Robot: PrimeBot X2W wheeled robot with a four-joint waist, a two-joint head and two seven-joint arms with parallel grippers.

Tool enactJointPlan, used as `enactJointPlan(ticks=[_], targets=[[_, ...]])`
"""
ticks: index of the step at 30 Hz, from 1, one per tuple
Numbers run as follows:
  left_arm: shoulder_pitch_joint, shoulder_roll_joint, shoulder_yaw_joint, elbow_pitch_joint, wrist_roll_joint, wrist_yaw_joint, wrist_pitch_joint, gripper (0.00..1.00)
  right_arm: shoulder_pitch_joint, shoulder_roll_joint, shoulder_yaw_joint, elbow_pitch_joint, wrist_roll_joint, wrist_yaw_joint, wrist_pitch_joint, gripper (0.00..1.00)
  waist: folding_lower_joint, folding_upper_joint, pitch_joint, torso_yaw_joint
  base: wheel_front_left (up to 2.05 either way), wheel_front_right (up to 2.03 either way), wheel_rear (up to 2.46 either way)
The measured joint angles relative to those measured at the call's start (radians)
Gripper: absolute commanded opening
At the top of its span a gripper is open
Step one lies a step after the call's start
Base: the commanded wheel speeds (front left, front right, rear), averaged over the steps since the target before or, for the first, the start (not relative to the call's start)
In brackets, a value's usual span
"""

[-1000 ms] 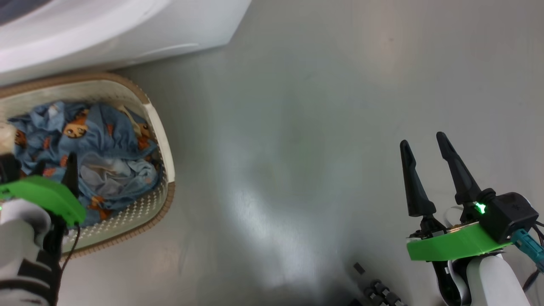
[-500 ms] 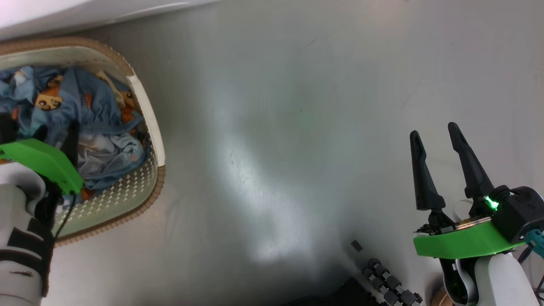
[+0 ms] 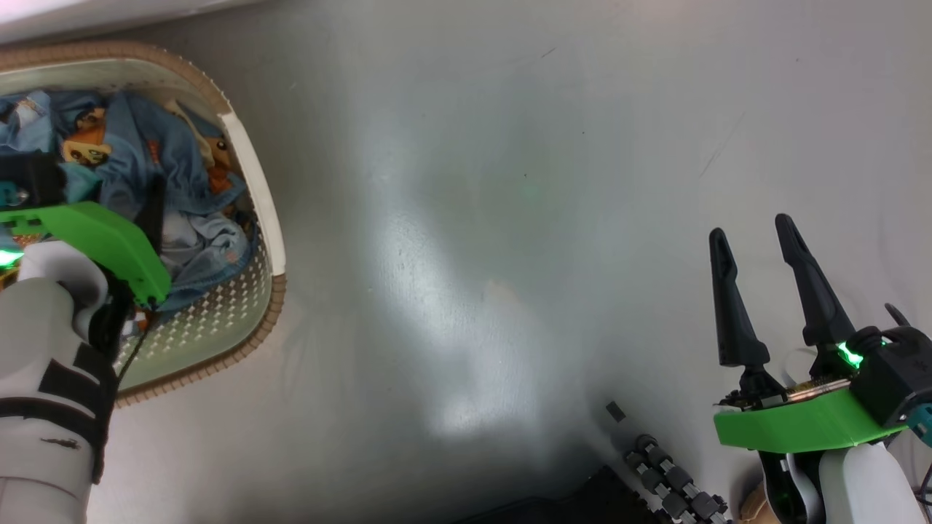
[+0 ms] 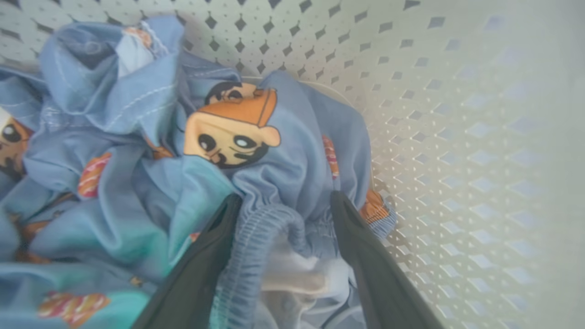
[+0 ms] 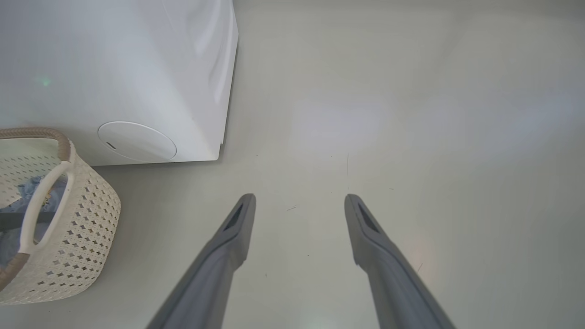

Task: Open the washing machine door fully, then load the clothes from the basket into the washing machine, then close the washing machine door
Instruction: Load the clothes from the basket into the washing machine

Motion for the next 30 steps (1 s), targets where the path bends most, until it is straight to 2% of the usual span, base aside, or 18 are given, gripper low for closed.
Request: enactJointPlan(ticks=[10,11,12,13,15,16,20,27,30], targets=[[-0.028,-0.006,-0.083,0.042,-0.012,0.0,-0.017,1.0,0.041,0.001,-0.011,-0.047,-0.013,0.0,0.0,1.0,0.0,0.0,0.015,0.019,0.0,0.0,0.0],[-0.035,-0.008,-0.087,0.049,-0.01,0.002,-0.024,0.95,0.048,0.001,-0.013,-0.05,-0.014,0.0,0.0,1.0,-0.0001,0.0,0.016,0.022,0.0,0.0,0.0],[-0.039,-0.01,-0.089,0.052,-0.01,0.002,-0.025,0.78,0.049,0.001,-0.015,-0.052,-0.014,0.0,0.0,1.0,-0.0001,0.0,0.018,0.026,0.0,0.0,0.0],[-0.042,-0.013,-0.093,0.058,-0.009,0.006,-0.03,0.54,0.049,0.001,-0.015,-0.056,-0.014,0.0,0.0,1.0,0.0,0.0,0.019,0.029,0.0,0.0,0.0],[-0.046,-0.019,-0.104,0.067,0.002,0.01,-0.035,0.3,0.049,0.0,-0.015,-0.062,-0.016,0.0,0.0,1.0,0.0,0.0,0.021,0.035,0.0,0.0,0.0],[-0.046,-0.023,-0.109,0.07,0.006,0.012,-0.043,0.0,0.049,0.0,-0.015,-0.064,-0.016,0.0,0.0,1.0,0.0,0.0,0.022,0.037,0.0,0.0,0.0],[-0.057,-0.044,-0.12,0.078,0.007,0.019,-0.069,0.0,0.049,0.0,-0.022,-0.066,-0.016,0.0,0.0,1.0,0.0,0.0,0.023,0.044,0.0,0.0,0.0],[-0.059,-0.044,-0.109,0.076,0.003,0.038,-0.133,0.0,0.0,0.0,-0.013,-0.031,0.002,0.0,0.0,1.0,0.0,0.0,0.012,0.054,0.0,0.0,0.0],[-0.033,-0.039,-0.093,0.027,0.003,0.067,-0.143,0.0,-0.032,0.0,-0.011,-0.013,0.008,0.0,0.0,1.0,0.0,0.0,-0.011,0.056,0.0,0.0,0.0]])
